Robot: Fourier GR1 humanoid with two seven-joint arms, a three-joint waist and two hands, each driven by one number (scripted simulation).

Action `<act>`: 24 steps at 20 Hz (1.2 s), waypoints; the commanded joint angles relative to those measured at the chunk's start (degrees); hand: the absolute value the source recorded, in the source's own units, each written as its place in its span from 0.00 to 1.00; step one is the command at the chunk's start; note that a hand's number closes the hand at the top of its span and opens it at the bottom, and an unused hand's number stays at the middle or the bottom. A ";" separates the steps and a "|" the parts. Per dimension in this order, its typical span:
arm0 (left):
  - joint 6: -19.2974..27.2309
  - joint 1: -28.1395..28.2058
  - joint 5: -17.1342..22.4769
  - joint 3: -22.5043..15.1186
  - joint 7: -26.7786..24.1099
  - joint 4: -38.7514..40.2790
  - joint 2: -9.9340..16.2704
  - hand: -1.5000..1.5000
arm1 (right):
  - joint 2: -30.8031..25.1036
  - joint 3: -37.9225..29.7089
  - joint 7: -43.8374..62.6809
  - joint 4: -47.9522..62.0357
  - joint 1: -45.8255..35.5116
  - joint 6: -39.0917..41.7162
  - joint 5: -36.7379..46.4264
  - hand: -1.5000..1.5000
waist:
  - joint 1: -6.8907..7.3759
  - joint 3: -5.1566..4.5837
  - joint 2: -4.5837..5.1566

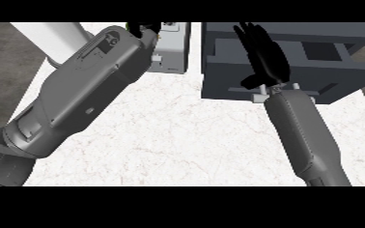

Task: Pick up the can, place it into the drawer and close the drawer

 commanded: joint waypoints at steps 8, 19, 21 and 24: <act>-0.19 2.26 -2.26 1.81 3.70 -5.90 3.93 0.00 | -0.43 -5.62 -3.01 23.17 -9.08 -16.60 2.36 0.00 | 0.12 0.55 0.86; -0.97 7.30 -4.42 1.01 5.86 -12.76 7.36 0.00 | -2.98 -9.52 -0.81 36.70 -21.87 -22.92 4.28 0.00 | 2.37 0.55 1.48; -1.40 5.97 -4.34 1.89 8.47 -14.07 10.27 0.00 | -2.40 -9.24 0.47 38.08 -22.86 -24.90 5.33 0.00 | 2.42 0.55 1.33; -0.42 5.78 -4.70 2.57 7.67 -13.54 8.35 0.00 | -4.52 -11.04 -1.21 39.53 -25.73 -24.55 3.77 0.00 | 2.52 0.61 1.95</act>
